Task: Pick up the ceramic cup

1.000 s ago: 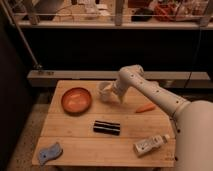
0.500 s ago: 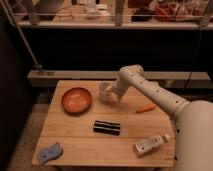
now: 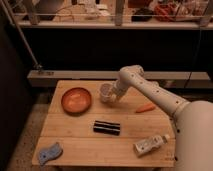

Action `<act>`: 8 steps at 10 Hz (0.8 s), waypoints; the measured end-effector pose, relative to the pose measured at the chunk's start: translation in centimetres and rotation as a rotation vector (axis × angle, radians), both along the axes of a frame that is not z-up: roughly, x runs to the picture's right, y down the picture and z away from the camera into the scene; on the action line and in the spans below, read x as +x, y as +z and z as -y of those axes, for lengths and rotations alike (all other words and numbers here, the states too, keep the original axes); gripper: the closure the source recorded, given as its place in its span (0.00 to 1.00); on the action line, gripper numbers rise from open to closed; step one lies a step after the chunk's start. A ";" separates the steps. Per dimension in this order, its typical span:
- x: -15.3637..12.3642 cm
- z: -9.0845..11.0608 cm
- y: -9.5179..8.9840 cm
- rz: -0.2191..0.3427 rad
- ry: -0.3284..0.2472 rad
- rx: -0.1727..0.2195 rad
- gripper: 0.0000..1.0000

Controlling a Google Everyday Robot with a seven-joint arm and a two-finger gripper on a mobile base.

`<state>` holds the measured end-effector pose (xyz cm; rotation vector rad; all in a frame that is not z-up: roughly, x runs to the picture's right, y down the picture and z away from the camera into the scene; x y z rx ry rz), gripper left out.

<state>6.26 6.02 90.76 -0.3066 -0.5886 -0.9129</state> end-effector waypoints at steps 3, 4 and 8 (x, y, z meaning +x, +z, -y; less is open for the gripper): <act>0.2 0.1 -0.5 0.002 0.000 0.002 0.93; 0.3 0.6 -1.2 0.004 -0.004 0.005 0.93; 0.7 2.7 -4.4 0.017 -0.011 0.015 0.93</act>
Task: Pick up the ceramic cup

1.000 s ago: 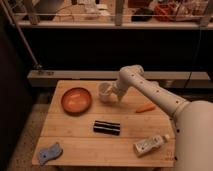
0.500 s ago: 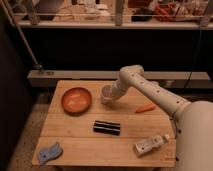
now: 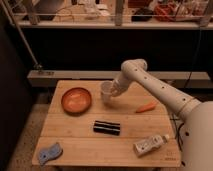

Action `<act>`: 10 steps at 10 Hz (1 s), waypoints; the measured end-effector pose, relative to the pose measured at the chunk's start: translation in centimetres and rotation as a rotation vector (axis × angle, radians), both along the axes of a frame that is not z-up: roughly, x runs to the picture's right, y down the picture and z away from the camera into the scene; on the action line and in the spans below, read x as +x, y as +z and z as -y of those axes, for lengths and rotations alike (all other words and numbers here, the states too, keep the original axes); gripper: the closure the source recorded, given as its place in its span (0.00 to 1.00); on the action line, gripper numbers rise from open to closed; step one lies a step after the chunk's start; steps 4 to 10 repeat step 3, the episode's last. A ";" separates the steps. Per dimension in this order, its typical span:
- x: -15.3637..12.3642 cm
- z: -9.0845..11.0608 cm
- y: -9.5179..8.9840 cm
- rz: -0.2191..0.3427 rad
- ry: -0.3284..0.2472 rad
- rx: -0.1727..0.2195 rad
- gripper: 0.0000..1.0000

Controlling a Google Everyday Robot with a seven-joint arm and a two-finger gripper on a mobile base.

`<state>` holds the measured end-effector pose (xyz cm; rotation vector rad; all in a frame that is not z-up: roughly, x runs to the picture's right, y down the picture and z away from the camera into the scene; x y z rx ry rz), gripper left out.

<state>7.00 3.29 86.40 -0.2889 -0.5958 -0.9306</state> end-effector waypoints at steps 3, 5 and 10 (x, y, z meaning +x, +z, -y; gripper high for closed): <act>0.3 1.2 -1.9 0.010 -0.005 -0.005 0.93; 0.3 1.2 -1.9 0.010 -0.005 -0.005 0.93; 0.3 1.2 -1.9 0.010 -0.005 -0.005 0.93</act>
